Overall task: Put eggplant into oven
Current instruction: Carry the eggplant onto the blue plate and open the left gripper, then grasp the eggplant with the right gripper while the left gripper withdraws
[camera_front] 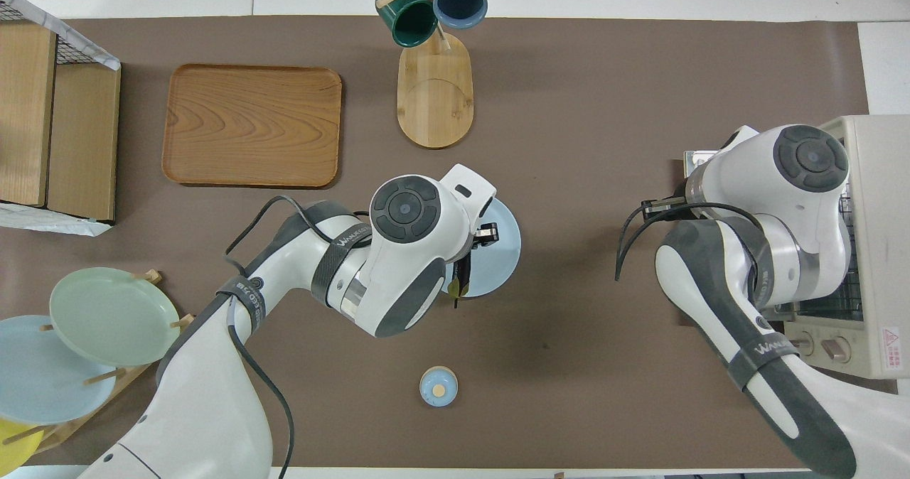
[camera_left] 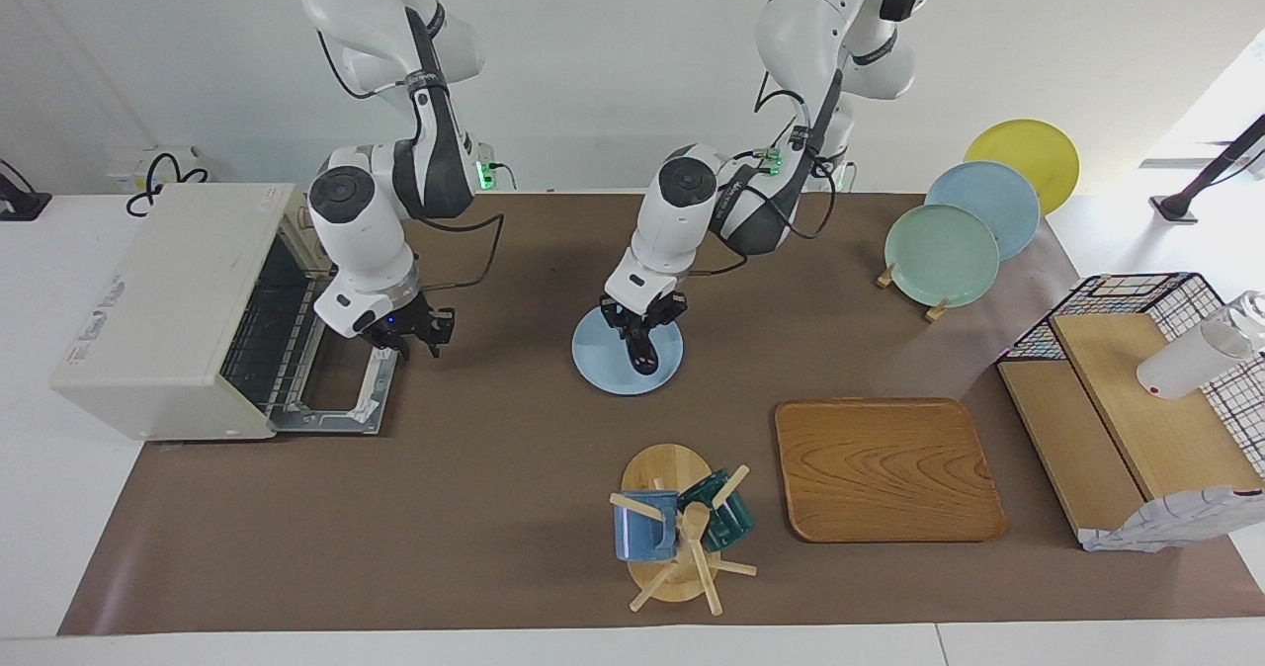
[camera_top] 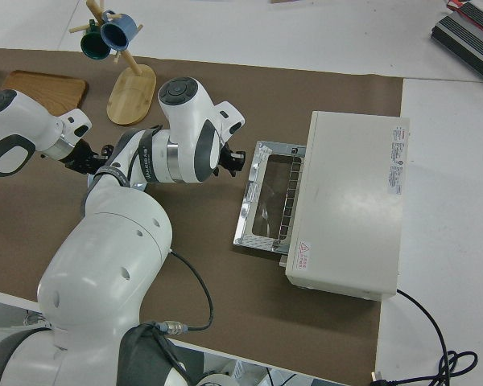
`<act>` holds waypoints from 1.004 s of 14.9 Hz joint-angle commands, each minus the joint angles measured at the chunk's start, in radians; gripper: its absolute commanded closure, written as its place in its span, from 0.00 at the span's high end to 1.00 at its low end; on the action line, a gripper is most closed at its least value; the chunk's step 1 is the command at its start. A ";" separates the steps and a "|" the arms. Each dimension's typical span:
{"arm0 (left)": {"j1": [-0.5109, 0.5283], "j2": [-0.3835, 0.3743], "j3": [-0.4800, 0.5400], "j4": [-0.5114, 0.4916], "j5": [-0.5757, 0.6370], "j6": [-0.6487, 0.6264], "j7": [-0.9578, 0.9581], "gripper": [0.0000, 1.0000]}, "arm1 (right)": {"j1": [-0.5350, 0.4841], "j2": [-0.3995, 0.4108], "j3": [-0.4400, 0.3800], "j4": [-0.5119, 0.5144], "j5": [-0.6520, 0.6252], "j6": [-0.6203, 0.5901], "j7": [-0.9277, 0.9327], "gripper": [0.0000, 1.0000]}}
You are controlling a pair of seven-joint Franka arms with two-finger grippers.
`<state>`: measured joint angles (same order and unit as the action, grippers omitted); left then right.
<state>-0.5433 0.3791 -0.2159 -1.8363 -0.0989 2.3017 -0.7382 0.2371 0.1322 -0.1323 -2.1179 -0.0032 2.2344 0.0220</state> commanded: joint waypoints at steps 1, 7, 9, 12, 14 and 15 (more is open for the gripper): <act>0.002 -0.038 0.018 -0.020 -0.012 -0.004 0.013 1.00 | 0.005 0.009 -0.006 0.016 0.025 -0.016 0.003 0.50; 0.218 -0.189 0.021 0.067 -0.012 -0.282 0.153 1.00 | 0.076 0.010 0.060 0.119 0.066 -0.097 0.163 0.97; 0.310 -0.200 0.023 0.149 -0.012 -0.405 0.259 1.00 | 0.183 0.027 0.069 0.150 0.066 -0.066 0.335 1.00; 0.440 -0.225 0.027 0.196 -0.001 -0.511 0.429 1.00 | 0.306 0.081 0.069 0.241 0.060 -0.067 0.492 1.00; 0.503 -0.258 0.026 0.193 0.013 -0.544 0.495 1.00 | 0.390 0.183 0.069 0.396 0.049 -0.110 0.591 1.00; 0.517 -0.268 0.027 0.192 0.021 -0.564 0.520 1.00 | 0.430 0.248 0.069 0.476 0.045 -0.120 0.652 1.00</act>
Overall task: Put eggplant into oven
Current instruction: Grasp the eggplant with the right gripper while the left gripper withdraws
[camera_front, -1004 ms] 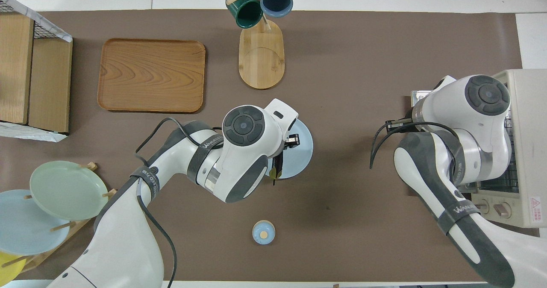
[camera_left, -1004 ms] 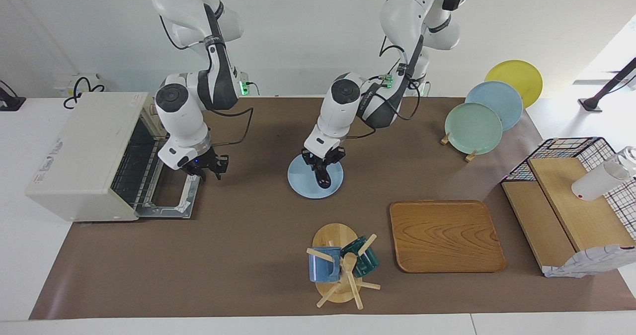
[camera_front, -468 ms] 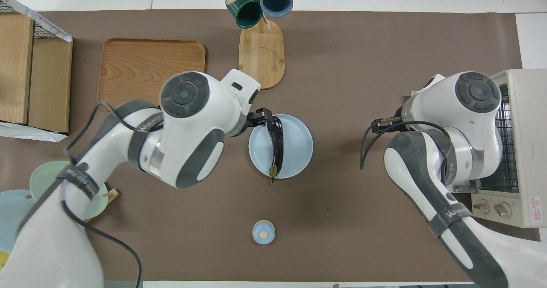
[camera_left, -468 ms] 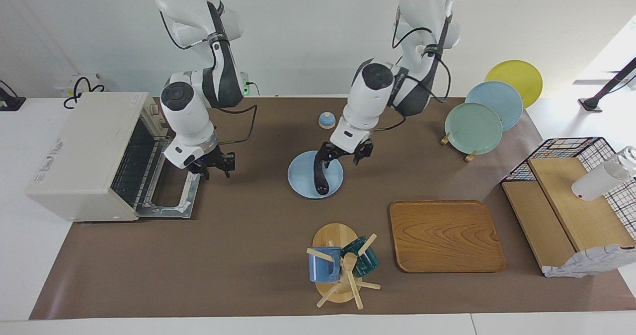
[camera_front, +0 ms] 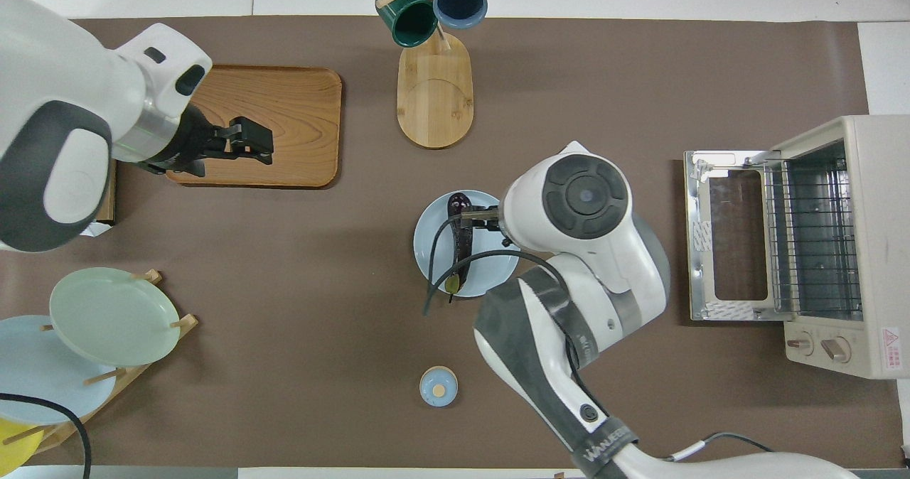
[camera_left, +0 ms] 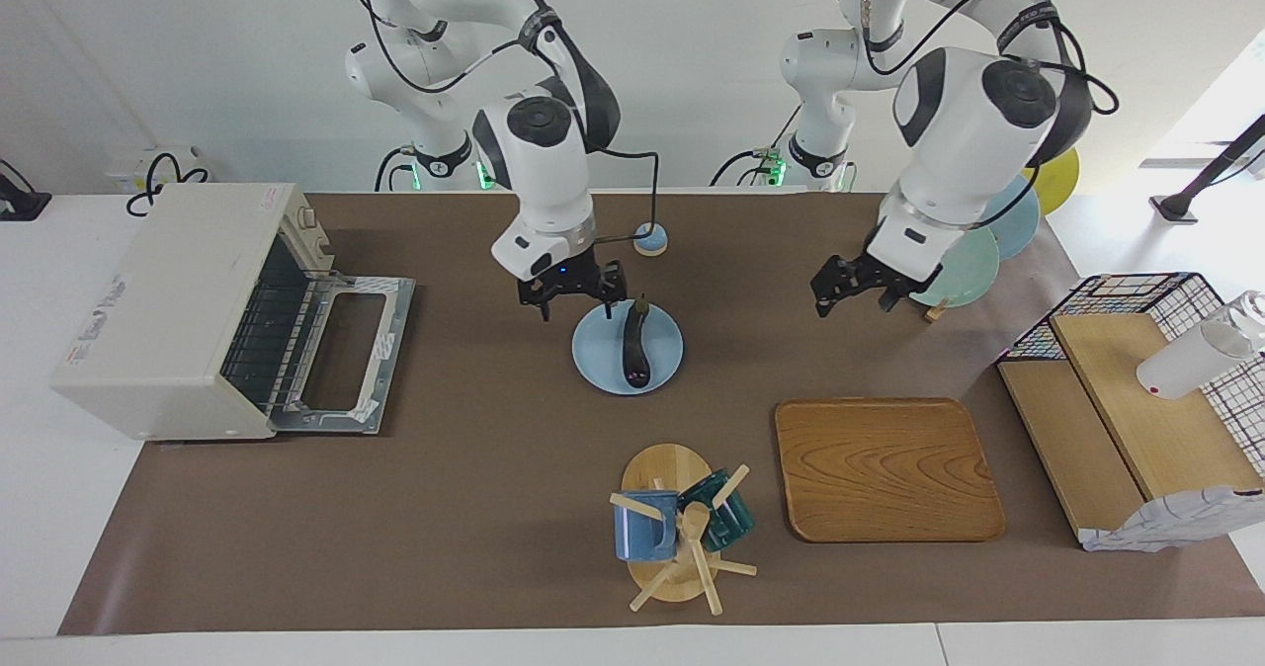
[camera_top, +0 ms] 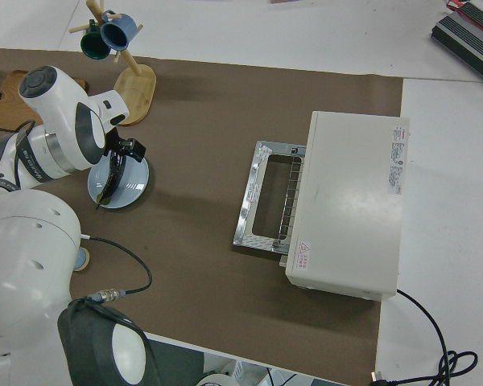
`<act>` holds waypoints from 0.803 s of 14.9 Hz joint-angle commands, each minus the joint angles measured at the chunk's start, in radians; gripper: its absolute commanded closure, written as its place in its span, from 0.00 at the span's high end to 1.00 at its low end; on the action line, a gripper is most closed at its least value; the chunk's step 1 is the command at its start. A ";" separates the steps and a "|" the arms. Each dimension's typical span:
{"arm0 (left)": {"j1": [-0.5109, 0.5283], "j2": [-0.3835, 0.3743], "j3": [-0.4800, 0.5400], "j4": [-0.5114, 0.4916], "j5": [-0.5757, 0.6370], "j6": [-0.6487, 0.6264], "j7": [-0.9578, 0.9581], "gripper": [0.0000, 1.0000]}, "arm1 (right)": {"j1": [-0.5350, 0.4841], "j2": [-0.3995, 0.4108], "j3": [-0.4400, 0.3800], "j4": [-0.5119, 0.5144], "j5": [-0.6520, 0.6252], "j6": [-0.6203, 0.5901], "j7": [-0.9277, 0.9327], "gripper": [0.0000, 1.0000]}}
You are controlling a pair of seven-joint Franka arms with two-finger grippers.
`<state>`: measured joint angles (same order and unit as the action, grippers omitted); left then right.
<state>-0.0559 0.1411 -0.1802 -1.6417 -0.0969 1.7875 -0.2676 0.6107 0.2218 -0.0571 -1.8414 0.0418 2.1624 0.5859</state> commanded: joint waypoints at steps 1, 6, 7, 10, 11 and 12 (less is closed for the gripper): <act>0.033 -0.052 -0.010 -0.009 0.055 -0.072 0.077 1.00 | 0.104 0.233 -0.006 0.277 -0.019 -0.049 0.150 1.00; 0.062 -0.181 -0.008 -0.130 0.066 -0.126 0.136 1.00 | 0.178 0.286 -0.004 0.219 -0.091 0.045 0.247 1.00; 0.073 -0.201 -0.008 -0.151 0.066 -0.122 0.136 1.00 | 0.185 0.275 -0.004 0.190 -0.108 0.066 0.238 1.00; 0.076 -0.204 -0.008 -0.145 0.066 -0.120 0.134 1.00 | 0.187 0.260 -0.004 0.117 -0.118 0.141 0.215 0.79; 0.074 -0.202 -0.007 -0.136 0.066 -0.117 0.133 1.00 | 0.187 0.258 -0.004 0.099 -0.118 0.160 0.213 0.71; 0.068 -0.198 0.005 -0.119 0.068 -0.117 0.134 1.00 | 0.187 0.251 -0.004 0.088 -0.118 0.168 0.213 0.65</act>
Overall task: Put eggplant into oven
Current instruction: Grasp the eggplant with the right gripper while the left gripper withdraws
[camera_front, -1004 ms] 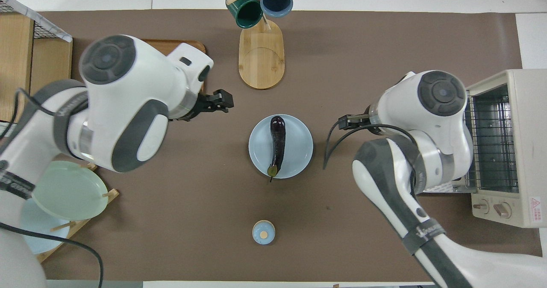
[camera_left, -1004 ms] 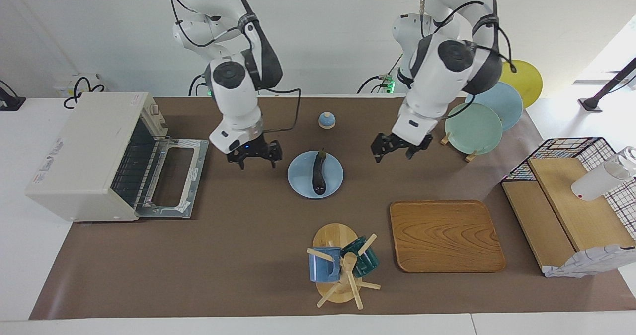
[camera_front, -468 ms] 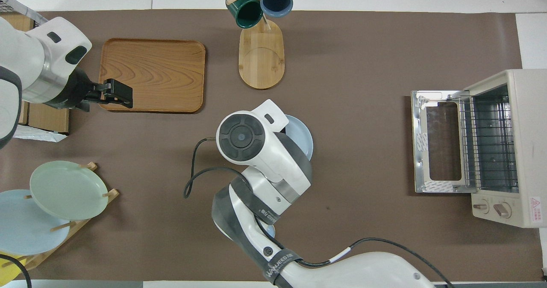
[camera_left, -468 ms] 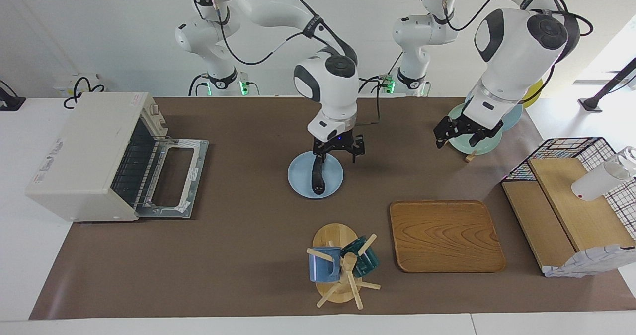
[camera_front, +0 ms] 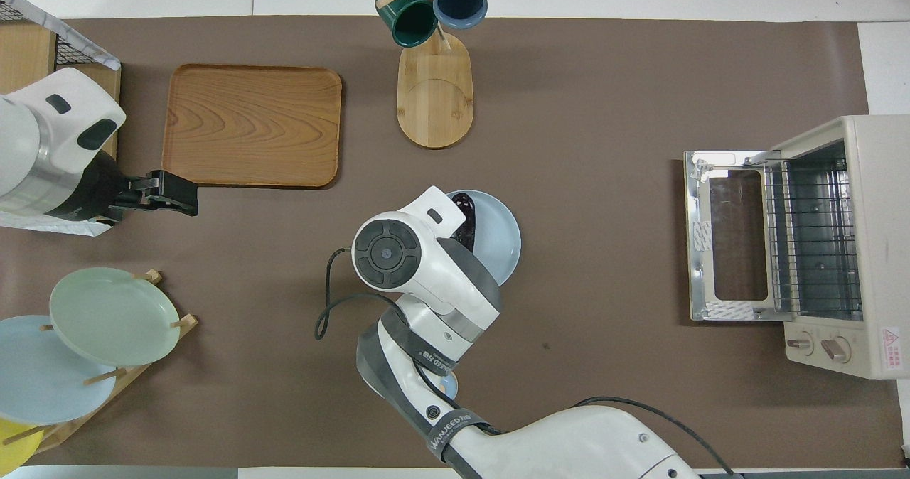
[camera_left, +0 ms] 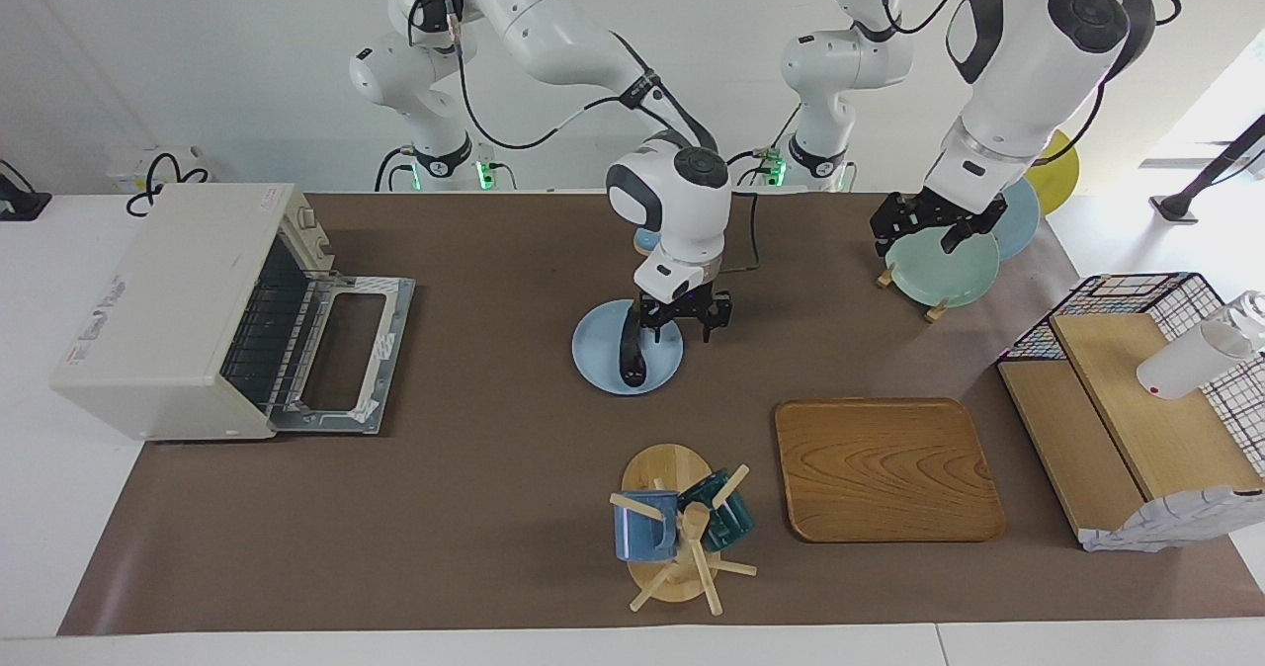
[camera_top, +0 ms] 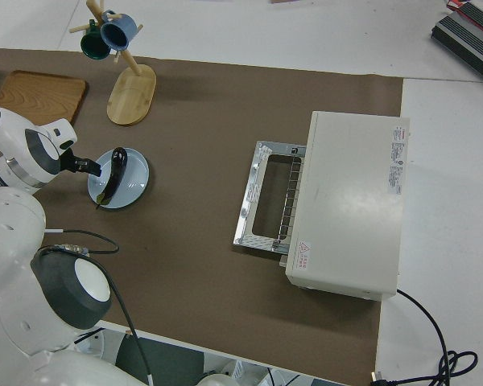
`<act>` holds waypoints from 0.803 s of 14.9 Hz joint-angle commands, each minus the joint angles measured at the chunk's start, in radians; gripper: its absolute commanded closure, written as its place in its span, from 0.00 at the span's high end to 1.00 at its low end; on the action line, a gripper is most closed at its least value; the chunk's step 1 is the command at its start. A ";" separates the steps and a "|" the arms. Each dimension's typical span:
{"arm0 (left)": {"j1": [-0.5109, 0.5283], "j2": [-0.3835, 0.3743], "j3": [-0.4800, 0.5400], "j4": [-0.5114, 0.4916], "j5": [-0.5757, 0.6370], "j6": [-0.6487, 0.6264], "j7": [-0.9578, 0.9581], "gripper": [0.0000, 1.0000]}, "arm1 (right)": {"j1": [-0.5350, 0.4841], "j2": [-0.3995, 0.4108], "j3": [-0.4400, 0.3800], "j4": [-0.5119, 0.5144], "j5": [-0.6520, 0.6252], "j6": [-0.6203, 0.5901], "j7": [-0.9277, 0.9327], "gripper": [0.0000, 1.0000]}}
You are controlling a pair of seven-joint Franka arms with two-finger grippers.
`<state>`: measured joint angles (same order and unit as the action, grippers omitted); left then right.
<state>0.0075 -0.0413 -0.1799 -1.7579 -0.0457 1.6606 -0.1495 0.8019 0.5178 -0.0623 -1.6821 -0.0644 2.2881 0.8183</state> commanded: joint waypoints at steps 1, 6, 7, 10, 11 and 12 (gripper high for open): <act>-0.007 -0.003 0.031 0.029 0.017 0.004 0.016 1.00 | -0.004 -0.045 0.002 -0.073 -0.012 0.047 -0.019 0.62; -0.052 0.011 0.063 0.070 0.021 -0.033 0.015 1.00 | -0.004 -0.047 0.002 -0.086 -0.012 0.066 -0.022 0.27; -0.054 0.011 0.063 0.070 0.021 -0.033 0.015 1.00 | -0.004 -0.047 0.002 -0.096 -0.012 0.079 -0.022 0.24; -0.058 0.032 0.066 0.099 0.021 -0.030 0.015 1.00 | -0.003 -0.050 0.002 -0.111 -0.012 0.096 -0.025 0.00; -0.060 0.035 0.071 0.109 0.021 -0.031 0.015 1.00 | -0.003 -0.050 0.002 -0.110 -0.012 0.091 -0.025 0.00; -0.063 0.035 0.072 0.109 0.021 -0.031 0.015 1.00 | -0.003 -0.050 0.002 -0.107 -0.012 0.088 -0.027 0.00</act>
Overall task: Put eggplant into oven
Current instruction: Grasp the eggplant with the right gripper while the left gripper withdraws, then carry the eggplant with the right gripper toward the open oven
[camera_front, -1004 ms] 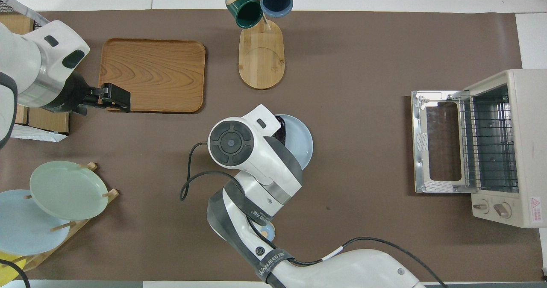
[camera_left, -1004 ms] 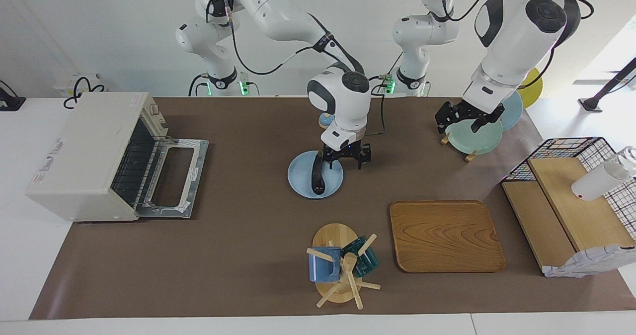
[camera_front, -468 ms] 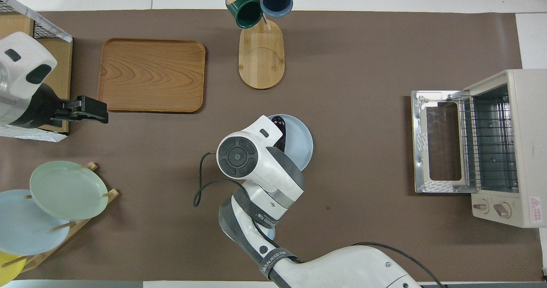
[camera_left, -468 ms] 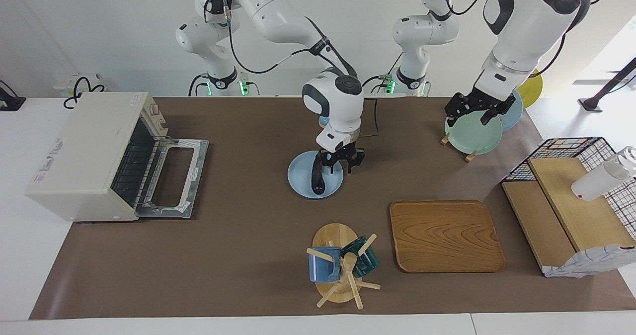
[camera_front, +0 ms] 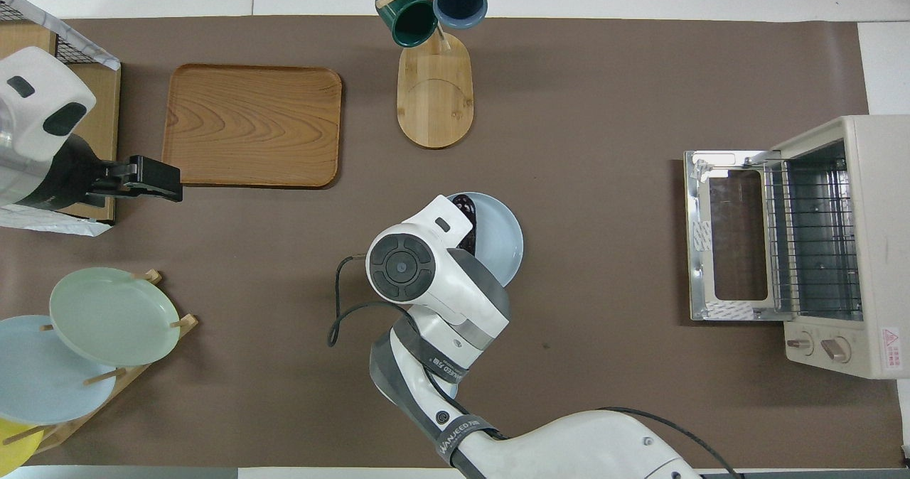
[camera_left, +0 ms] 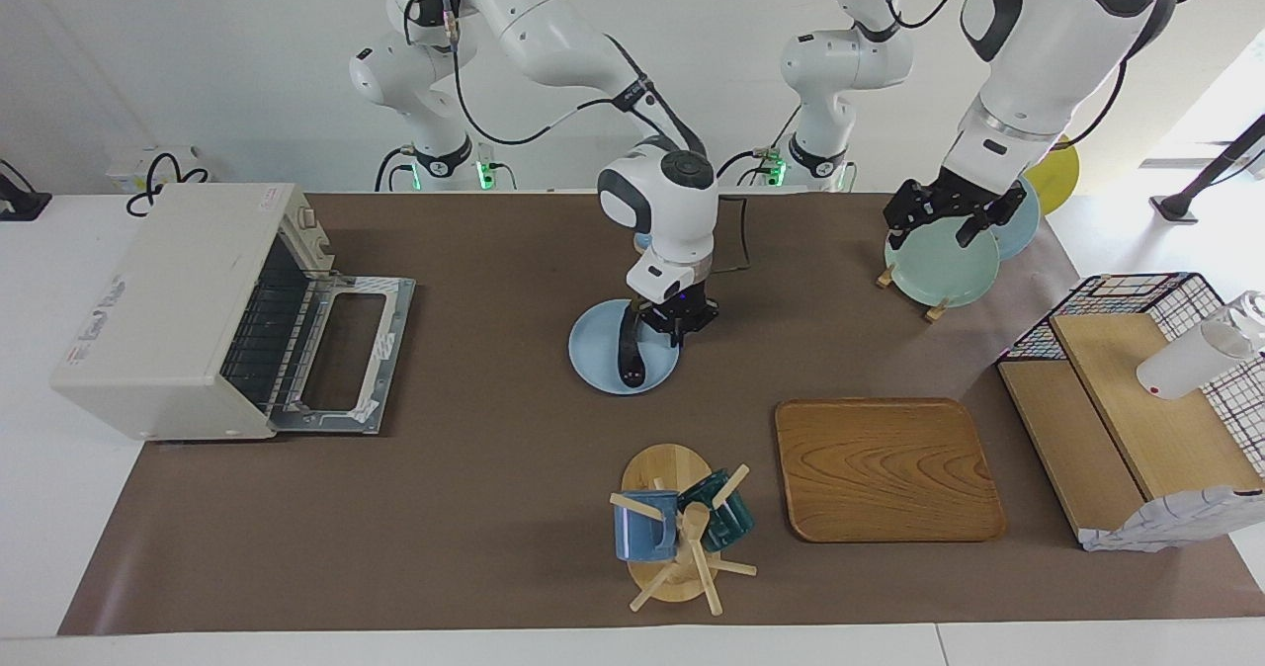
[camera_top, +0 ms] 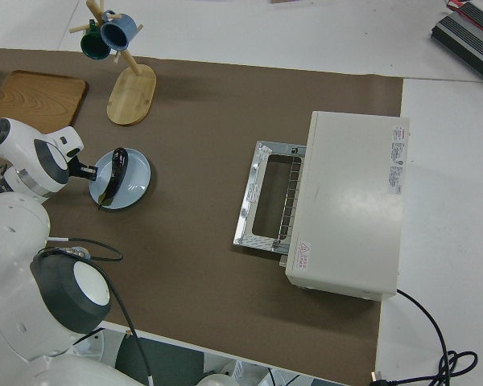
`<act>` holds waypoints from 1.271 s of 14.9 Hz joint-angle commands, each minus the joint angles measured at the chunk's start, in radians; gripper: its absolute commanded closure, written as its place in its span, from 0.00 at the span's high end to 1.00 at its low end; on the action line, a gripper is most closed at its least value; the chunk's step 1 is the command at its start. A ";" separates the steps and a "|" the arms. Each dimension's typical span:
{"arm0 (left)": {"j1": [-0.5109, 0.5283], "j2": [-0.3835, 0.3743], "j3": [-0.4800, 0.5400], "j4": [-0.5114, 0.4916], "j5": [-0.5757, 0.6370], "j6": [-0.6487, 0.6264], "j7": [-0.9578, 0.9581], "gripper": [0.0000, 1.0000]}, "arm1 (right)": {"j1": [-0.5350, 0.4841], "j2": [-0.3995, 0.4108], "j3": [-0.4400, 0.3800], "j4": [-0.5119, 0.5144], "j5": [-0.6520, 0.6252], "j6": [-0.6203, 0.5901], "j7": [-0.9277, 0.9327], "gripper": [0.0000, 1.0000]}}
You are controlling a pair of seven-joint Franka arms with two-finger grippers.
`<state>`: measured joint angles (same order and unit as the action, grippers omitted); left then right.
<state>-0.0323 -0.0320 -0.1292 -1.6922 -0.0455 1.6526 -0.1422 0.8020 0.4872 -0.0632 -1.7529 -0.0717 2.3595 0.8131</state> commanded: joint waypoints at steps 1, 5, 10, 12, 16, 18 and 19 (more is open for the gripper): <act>-0.041 0.024 0.032 0.039 0.021 -0.024 0.007 1.00 | -0.003 -0.019 0.003 -0.033 -0.006 0.014 -0.023 0.00; -0.061 0.015 0.056 0.025 0.021 -0.056 0.009 1.00 | -0.018 -0.018 0.002 0.079 -0.085 -0.182 -0.095 0.00; -0.061 0.012 0.056 0.028 0.021 -0.094 0.009 1.00 | -0.102 -0.065 -0.007 0.168 -0.109 -0.471 -0.170 0.00; -0.057 0.012 0.056 0.026 0.021 -0.094 0.009 1.00 | -0.164 -0.117 -0.009 0.152 -0.111 -0.563 -0.254 0.00; -0.052 0.012 0.054 0.025 0.021 -0.091 0.010 1.00 | -0.361 -0.297 -0.007 -0.031 -0.125 -0.606 -0.461 0.00; -0.051 0.014 0.057 0.028 0.021 -0.082 0.067 1.00 | -0.458 -0.353 -0.007 -0.107 -0.125 -0.606 -0.563 0.00; -0.051 0.014 0.057 0.028 0.021 -0.083 0.075 1.00 | -0.499 -0.373 -0.007 -0.140 -0.126 -0.602 -0.604 0.00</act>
<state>-0.0734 -0.0222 -0.0852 -1.6812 -0.0447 1.5832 -0.1083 0.3722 0.1990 -0.0876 -1.7689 -0.1806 1.7322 0.2774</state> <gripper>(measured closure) 0.000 0.978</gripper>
